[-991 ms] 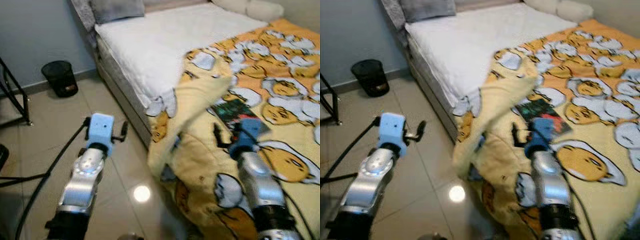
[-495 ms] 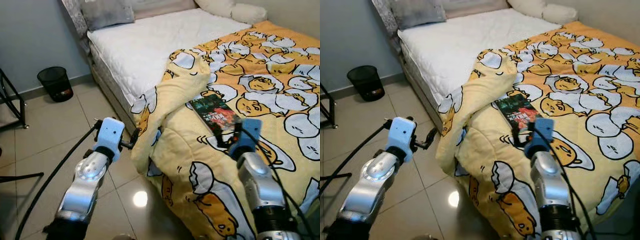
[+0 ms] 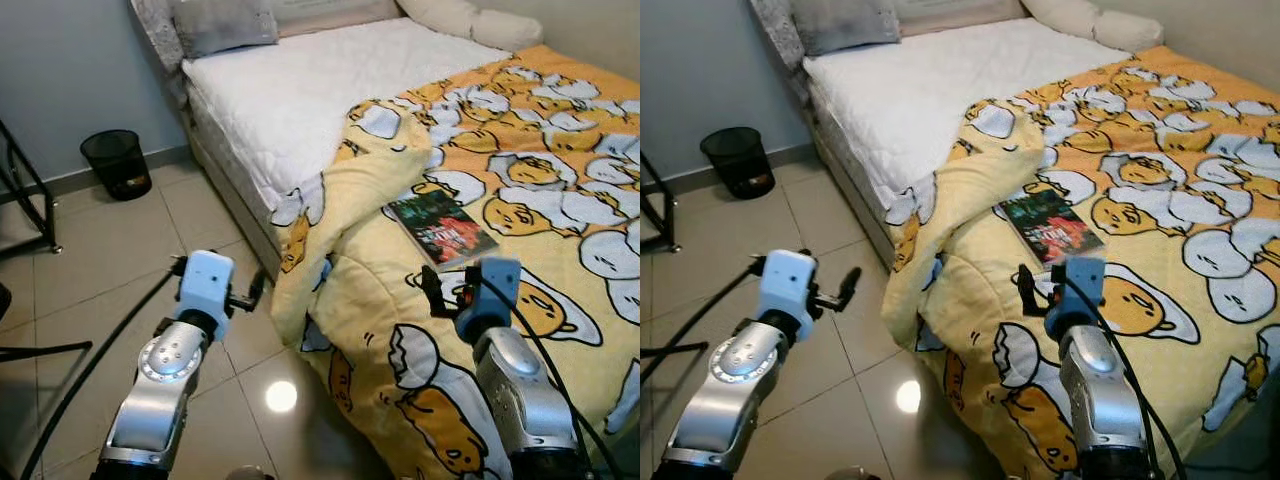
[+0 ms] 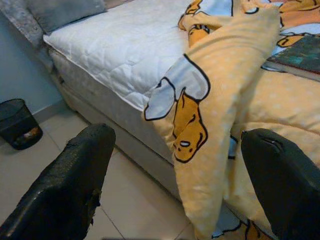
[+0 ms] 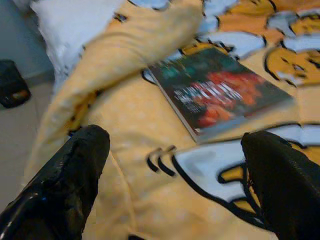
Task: Clean up the room
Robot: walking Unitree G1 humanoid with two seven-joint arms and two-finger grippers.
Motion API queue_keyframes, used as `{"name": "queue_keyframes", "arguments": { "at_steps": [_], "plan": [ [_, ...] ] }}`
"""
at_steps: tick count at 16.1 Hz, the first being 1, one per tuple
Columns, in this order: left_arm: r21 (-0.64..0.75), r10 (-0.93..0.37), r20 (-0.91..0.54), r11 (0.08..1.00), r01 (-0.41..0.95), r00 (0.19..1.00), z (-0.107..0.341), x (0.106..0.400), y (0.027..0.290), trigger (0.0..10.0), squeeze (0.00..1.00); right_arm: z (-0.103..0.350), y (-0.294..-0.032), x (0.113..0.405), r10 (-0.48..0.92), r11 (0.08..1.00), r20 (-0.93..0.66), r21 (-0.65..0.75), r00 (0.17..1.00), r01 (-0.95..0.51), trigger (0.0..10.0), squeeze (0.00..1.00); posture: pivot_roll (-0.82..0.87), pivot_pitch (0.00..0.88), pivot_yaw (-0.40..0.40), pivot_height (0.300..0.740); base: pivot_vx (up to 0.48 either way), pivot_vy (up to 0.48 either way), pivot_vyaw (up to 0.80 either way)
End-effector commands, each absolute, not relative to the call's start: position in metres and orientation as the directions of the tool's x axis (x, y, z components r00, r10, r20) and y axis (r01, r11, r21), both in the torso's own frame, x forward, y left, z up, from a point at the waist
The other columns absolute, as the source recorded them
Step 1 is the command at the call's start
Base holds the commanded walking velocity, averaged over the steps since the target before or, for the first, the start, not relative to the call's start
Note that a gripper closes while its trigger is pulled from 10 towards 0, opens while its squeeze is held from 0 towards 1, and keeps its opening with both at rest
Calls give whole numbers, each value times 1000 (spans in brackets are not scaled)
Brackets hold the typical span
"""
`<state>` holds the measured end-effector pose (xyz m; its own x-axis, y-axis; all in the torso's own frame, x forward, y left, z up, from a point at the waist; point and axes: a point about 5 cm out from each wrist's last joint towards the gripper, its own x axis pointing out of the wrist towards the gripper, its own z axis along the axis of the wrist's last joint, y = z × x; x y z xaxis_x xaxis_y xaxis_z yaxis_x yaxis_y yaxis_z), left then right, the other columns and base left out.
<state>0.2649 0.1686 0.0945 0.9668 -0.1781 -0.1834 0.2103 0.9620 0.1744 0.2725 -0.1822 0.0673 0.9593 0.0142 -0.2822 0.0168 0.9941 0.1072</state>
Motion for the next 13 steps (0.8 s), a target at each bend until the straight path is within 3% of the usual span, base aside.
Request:
{"name": "queue_keyframes", "arguments": {
  "at_steps": [1,7,13],
  "plan": [
    [169,-161,-169,967,190,972,100,265,172,10000,510,72,-183,272,4,993,-276,111,961,28,10000,0,-1,0,51,740,0,247,0],
    [177,-162,-174,965,192,971,102,265,171,10000,494,76,-180,273,-14,990,-274,128,962,51,10000,0,15,0,49,740,0,365,-95],
    [172,-165,-154,966,191,974,106,269,171,10000,529,82,-176,282,-2,990,-270,134,963,40,10000,0,17,0,37,740,0,0,0]
  ]
}}
